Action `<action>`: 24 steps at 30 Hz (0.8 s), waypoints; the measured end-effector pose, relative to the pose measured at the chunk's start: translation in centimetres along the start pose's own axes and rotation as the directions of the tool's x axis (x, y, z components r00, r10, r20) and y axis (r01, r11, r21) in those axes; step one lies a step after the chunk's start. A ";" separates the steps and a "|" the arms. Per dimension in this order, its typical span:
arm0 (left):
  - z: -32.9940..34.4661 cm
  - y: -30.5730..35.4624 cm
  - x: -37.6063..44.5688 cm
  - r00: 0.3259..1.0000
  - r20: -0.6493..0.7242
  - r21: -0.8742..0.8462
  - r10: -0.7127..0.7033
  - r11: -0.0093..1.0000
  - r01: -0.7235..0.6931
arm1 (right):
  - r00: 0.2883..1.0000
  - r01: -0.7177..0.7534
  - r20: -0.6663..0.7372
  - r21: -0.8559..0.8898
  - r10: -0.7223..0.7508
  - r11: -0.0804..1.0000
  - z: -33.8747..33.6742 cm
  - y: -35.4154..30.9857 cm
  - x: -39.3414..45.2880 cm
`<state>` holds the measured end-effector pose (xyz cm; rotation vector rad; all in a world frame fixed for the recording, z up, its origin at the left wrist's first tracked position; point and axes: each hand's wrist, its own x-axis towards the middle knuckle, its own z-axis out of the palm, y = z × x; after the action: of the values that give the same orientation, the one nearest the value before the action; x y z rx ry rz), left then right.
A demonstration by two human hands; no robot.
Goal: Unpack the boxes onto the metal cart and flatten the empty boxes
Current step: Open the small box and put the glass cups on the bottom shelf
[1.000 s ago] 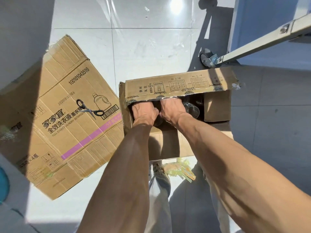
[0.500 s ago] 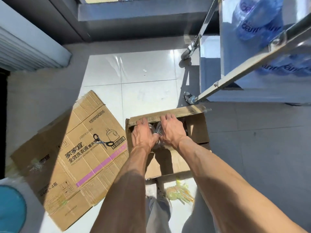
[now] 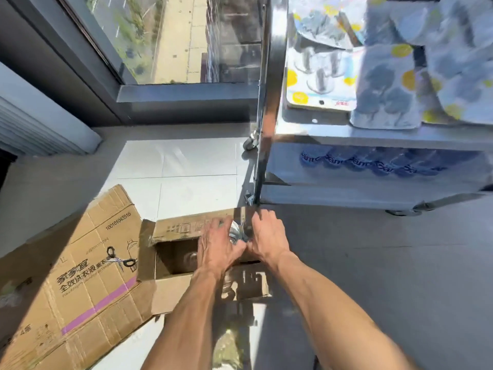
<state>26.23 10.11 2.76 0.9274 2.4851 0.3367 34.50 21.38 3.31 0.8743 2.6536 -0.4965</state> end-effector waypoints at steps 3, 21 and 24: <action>2.3 5.4 -0.3 0.999 -0.004 -0.016 0.032 0.999 -0.032 | 0.996 -0.079 -0.041 0.060 0.081 0.995 -0.8 5.4 -2.1; 19.1 14.0 15.5 0.938 -0.280 -0.103 0.204 0.965 -0.241 | 0.880 -0.082 -0.444 0.208 0.169 0.975 6.8 23.8 8.7; 20.2 14.2 18.7 0.880 -0.426 -0.143 0.211 0.945 -0.296 | 0.770 -0.004 -0.612 0.279 0.181 0.960 8.3 25.6 12.1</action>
<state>31.74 34.41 -15.59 1.1996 2.6199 0.9437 42.39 43.45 -14.63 1.4755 3.1623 -0.6276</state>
